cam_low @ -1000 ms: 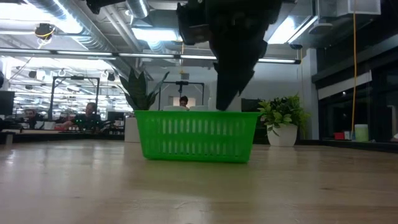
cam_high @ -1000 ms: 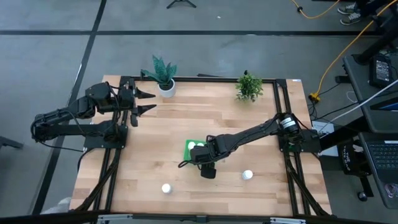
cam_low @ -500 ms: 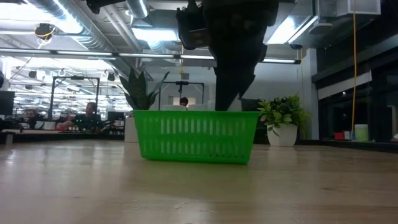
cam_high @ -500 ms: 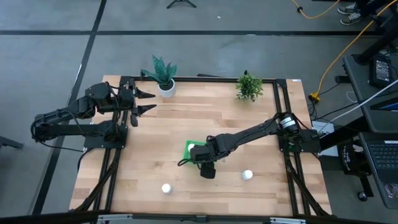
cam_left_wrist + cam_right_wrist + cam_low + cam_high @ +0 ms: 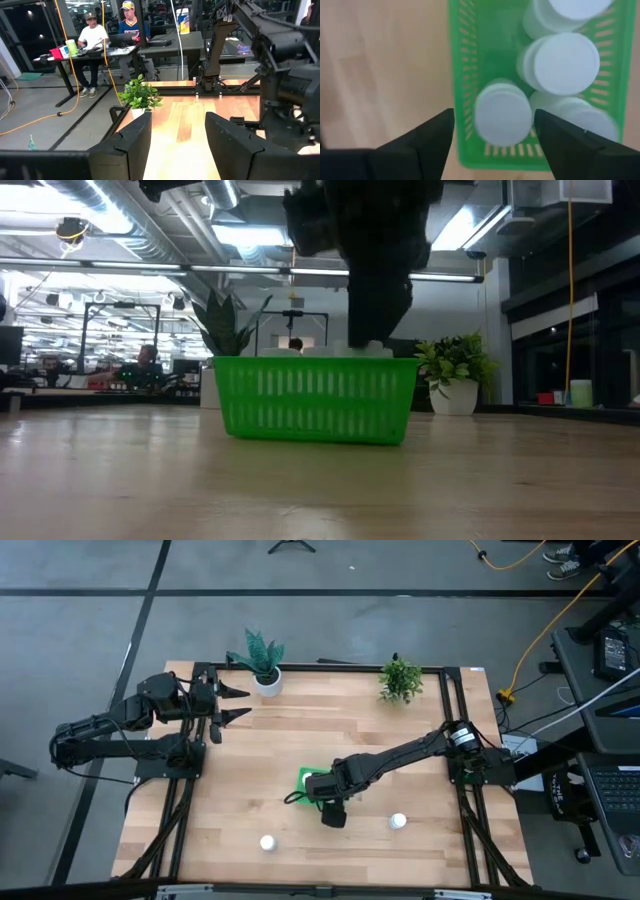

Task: Pick and place pill bottles into a basket
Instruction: Put the white medicine bottle into the green basket

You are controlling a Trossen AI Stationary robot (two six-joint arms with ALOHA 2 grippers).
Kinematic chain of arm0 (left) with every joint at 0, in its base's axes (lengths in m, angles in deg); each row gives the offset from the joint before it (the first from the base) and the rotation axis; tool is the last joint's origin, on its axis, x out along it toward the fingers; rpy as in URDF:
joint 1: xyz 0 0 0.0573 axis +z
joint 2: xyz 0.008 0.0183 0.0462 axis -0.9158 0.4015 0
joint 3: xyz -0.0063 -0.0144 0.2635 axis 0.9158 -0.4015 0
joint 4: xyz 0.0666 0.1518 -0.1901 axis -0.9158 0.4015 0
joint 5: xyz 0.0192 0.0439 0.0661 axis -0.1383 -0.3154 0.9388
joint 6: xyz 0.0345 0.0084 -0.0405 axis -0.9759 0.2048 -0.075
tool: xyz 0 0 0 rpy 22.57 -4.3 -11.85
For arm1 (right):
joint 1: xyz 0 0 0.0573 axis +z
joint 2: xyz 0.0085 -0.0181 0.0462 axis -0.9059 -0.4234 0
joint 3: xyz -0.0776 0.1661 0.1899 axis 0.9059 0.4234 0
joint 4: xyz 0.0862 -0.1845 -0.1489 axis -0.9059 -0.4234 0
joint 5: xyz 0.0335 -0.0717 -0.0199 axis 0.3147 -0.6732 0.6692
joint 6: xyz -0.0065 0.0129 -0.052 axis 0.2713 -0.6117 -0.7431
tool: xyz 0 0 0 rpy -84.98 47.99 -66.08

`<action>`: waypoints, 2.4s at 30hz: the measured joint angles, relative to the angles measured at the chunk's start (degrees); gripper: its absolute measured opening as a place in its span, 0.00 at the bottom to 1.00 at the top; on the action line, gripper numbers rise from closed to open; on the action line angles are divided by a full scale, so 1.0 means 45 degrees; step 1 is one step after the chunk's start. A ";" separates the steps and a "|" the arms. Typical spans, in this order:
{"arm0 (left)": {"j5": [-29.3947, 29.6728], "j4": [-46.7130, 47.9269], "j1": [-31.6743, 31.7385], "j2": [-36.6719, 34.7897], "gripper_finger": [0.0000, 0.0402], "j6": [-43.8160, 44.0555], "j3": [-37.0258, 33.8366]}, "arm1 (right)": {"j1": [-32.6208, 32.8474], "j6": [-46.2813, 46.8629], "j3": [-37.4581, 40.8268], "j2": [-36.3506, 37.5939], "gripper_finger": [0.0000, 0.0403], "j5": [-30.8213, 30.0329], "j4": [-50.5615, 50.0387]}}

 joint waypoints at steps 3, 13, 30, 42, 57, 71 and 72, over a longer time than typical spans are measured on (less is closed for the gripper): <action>0.0001 0.0000 0.0004 -0.0001 0.45 -0.0022 0.0000 | 0.0111 -0.0046 -0.0871 0.0135 0.69 -0.0021 -0.0969; 0.0015 0.0020 0.0005 -0.0039 0.45 -0.0209 0.0000 | 0.1174 0.1174 -0.3254 0.1018 0.69 -0.2870 -0.5119; 0.0448 -0.0005 0.0005 0.0140 0.45 -0.1019 0.0000 | 0.5253 0.9634 0.2404 0.4484 0.69 -0.3554 -0.4328; 0.0452 -0.0010 0.0005 0.0325 0.45 -0.0187 0.0000 | 0.5542 1.2633 0.6522 0.6433 0.69 -0.2577 -0.2201; 0.0463 -0.0615 0.0005 0.0556 0.45 -0.0204 0.0000 | 0.5015 1.3338 0.7091 0.6499 0.71 -0.1808 -0.0729; 0.0452 -0.0636 0.0005 0.0680 0.45 -0.0229 0.0000 | 0.4687 1.4831 0.8107 0.6339 0.90 -0.0710 0.0146; 0.0452 -0.0636 0.0005 0.0680 0.45 -0.0324 0.0000 | 0.4687 1.4951 0.8274 0.6339 0.90 -0.0633 0.0449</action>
